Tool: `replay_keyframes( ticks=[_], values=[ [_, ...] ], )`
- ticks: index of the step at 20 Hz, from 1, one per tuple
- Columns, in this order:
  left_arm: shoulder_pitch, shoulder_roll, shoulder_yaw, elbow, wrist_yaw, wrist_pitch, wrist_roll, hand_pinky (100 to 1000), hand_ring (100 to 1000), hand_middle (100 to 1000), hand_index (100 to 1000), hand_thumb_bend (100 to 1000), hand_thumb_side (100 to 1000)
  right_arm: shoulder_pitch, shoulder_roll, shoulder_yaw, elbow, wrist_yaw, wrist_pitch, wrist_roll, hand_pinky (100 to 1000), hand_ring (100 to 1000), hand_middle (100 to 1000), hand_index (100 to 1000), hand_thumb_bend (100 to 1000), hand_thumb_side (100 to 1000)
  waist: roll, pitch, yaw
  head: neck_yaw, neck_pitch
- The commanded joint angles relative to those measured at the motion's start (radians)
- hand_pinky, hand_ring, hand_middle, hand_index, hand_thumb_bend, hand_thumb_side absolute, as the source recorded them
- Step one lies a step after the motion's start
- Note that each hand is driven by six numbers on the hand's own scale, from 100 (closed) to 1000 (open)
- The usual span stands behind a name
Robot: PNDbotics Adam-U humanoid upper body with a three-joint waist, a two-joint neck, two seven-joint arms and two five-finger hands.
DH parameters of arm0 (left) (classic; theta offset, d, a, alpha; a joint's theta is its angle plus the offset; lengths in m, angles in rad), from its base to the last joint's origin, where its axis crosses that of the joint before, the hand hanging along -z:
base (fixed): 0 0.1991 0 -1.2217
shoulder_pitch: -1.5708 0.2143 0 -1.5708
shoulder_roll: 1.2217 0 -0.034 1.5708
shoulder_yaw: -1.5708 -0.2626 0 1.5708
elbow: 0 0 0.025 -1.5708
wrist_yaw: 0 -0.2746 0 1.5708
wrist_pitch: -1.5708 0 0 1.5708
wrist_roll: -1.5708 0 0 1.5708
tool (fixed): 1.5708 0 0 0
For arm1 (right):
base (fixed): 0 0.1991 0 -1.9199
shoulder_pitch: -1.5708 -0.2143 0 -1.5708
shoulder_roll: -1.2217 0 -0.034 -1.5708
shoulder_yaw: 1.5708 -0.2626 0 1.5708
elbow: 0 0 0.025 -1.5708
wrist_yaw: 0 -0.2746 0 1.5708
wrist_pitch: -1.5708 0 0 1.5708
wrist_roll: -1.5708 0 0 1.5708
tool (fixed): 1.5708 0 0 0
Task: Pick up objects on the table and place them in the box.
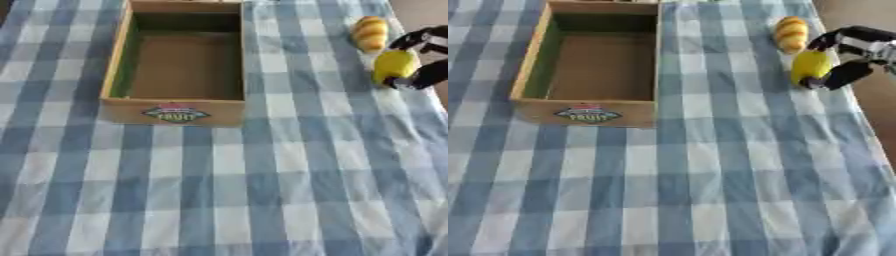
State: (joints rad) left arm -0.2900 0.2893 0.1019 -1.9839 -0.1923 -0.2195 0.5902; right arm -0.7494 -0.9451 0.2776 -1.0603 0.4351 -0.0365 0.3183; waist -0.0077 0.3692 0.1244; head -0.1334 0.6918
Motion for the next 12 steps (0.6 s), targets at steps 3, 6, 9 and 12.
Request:
replay_keyframes(
  ticks=[3,6,9,12],
  values=[
    [-0.012,0.006,-0.002,-0.016,0.002,0.001,-0.006,730,724,660,709,100,506,-0.026,-0.009,-0.024,0.045,0.037,0.010,-0.022,851,902,706,838,383,200,0.001,-0.017,0.001,-0.002,-0.014],
    [-0.012,0.005,-0.004,-0.016,0.002,0.002,-0.009,731,725,661,709,100,506,-0.028,-0.003,-0.026,0.058,0.041,0.009,-0.025,833,854,637,783,296,100,0.001,-0.017,0.000,-0.002,-0.013],
    [-0.014,0.005,-0.005,-0.016,0.001,0.002,-0.012,732,726,662,710,100,506,-0.027,-0.002,-0.026,0.054,0.037,0.010,-0.023,816,816,585,730,202,100,0.001,-0.018,-0.001,-0.002,-0.011],
    [-0.015,0.005,-0.006,-0.016,0.002,0.003,-0.017,733,727,664,710,100,508,-0.023,-0.007,-0.028,0.020,0.015,0.016,-0.037,800,791,540,686,100,100,0.000,-0.020,-0.001,-0.001,-0.010]
  ],
)
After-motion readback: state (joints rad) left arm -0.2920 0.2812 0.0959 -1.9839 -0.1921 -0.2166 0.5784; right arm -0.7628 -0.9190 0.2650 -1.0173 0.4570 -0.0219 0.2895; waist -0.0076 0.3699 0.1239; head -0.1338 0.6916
